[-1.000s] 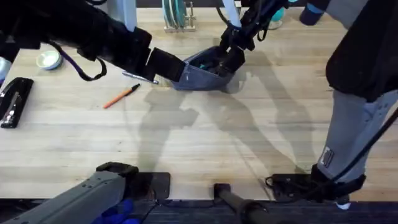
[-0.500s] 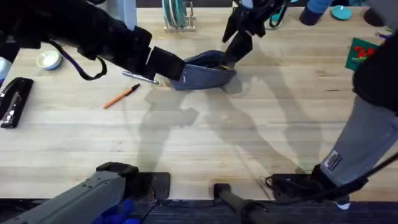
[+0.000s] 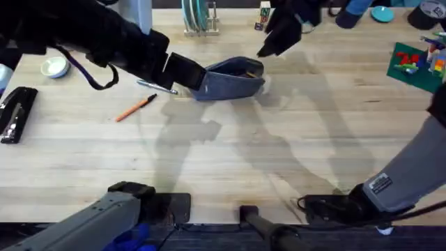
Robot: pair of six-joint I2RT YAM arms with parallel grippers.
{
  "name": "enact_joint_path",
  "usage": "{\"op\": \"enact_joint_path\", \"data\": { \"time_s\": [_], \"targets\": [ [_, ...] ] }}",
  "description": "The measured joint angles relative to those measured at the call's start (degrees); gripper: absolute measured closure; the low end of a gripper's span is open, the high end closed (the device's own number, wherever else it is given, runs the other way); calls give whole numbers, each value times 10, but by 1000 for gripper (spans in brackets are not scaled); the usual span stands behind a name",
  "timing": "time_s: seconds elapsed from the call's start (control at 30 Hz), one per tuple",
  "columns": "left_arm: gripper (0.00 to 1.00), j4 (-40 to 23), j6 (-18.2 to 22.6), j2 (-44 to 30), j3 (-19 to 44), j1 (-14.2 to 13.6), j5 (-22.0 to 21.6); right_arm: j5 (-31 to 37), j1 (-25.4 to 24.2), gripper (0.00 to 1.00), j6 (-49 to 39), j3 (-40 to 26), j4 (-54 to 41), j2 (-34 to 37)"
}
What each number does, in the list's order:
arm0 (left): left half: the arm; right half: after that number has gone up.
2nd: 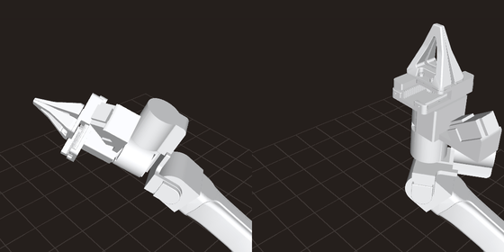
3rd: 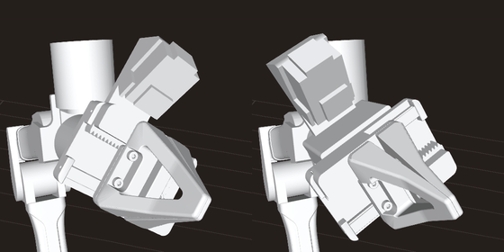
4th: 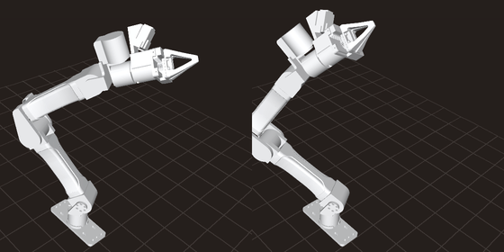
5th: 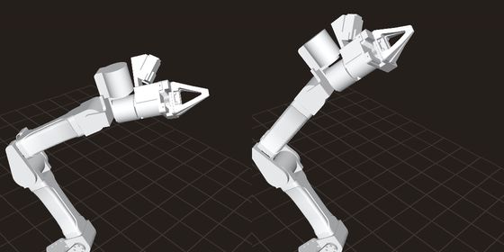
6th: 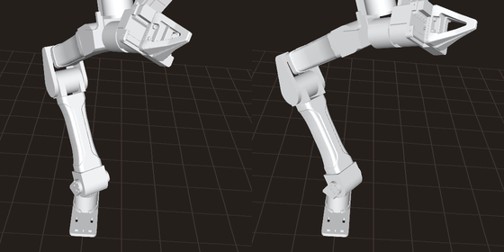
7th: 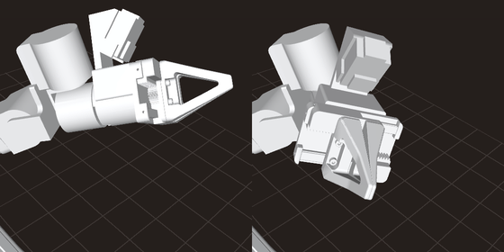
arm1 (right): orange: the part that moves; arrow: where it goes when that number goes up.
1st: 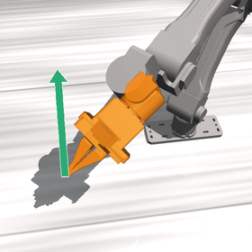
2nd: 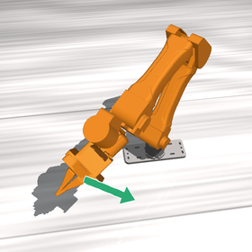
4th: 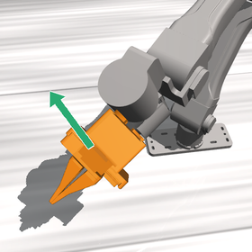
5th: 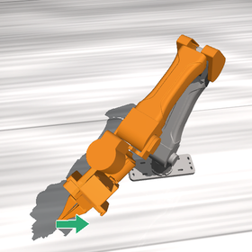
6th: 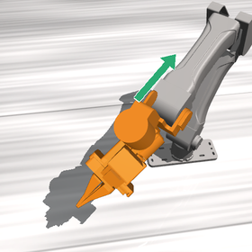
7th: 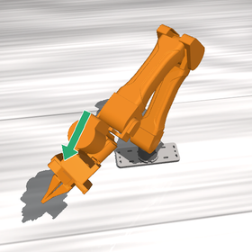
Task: Unzip the bag, pick up the pens from the table one at a time and place them inside, then zip the bag closed.
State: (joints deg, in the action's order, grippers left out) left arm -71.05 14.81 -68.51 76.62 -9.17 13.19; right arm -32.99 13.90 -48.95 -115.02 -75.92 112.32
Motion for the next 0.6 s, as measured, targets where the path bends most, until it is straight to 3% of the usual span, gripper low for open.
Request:
{"op": "enact_joint_path", "data": {
  "time_s": [0.23, 0.6],
  "targets": [
    [5, 0, 0, 0, 0, 0, -6, 0, -37, 4, 32, 0, 0, -41],
    [6, 0, 0, 0, 0, 0, -8, 1, -40, 4, 76, 0, -1, -88]
  ]
}}
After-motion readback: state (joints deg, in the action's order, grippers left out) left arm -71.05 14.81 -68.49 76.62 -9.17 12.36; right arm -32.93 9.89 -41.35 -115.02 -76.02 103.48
